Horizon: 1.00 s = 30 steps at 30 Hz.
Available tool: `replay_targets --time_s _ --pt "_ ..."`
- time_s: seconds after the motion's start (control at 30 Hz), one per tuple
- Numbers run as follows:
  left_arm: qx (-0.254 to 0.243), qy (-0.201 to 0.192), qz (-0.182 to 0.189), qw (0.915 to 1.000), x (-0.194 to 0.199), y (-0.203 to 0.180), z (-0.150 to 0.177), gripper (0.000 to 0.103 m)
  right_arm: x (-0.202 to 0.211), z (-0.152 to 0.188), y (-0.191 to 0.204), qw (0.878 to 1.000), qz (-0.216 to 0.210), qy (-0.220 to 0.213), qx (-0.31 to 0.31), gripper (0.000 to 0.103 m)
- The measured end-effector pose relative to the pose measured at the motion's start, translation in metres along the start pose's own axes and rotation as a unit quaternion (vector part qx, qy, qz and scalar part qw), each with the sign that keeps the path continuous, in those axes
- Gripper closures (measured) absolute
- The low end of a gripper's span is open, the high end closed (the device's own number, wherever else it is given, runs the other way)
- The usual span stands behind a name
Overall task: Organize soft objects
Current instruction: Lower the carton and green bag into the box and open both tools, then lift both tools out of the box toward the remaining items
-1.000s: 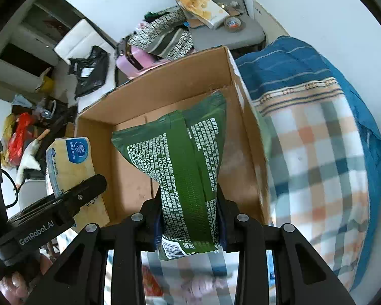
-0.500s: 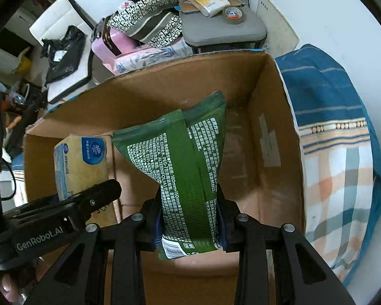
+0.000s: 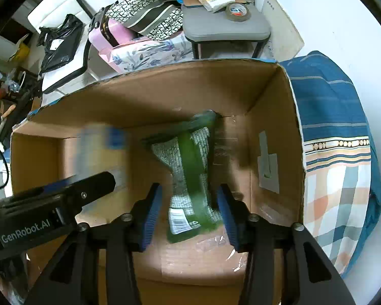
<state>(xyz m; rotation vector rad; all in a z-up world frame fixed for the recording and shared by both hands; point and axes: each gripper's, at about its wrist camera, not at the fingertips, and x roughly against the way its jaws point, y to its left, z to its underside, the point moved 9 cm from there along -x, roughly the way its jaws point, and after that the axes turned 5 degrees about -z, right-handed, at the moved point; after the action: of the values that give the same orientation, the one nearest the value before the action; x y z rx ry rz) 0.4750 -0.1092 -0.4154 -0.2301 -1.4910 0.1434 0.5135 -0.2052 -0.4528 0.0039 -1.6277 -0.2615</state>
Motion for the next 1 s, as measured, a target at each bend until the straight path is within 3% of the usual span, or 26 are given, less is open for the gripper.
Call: replay_targets --time_s 0.17,0.23,0.27,0.5,0.7,1.0 --pt "-0.021 -0.030 -0.044 0.9983 0.013 0.007 0.001 0.005 0.005 0.003 0.003 1.000 0.013 -0.005 0.009 0.041" --pt "-0.025 -0.045 -0.058 0.9970 0.020 0.011 0.003 0.003 0.008 0.009 0.003 1.000 0.016 -0.005 0.012 0.027" --pt "-0.024 -0.050 -0.061 0.9966 0.023 0.014 0.005 0.001 0.009 0.013 0.004 1.000 0.018 -0.004 0.013 0.026" --pt "-0.016 -0.069 -0.078 0.9945 0.037 0.029 0.025 0.000 0.024 0.045 0.012 0.999 0.018 -0.010 0.024 0.000" --pt "-0.026 -0.104 -0.101 0.9890 0.065 0.033 0.054 0.000 0.041 0.080 0.023 0.999 0.021 -0.015 0.038 0.000" --pt "-0.014 -0.170 -0.116 0.9785 0.117 0.038 0.114 0.000 0.117 0.135 0.037 0.993 0.040 -0.097 0.055 0.000"
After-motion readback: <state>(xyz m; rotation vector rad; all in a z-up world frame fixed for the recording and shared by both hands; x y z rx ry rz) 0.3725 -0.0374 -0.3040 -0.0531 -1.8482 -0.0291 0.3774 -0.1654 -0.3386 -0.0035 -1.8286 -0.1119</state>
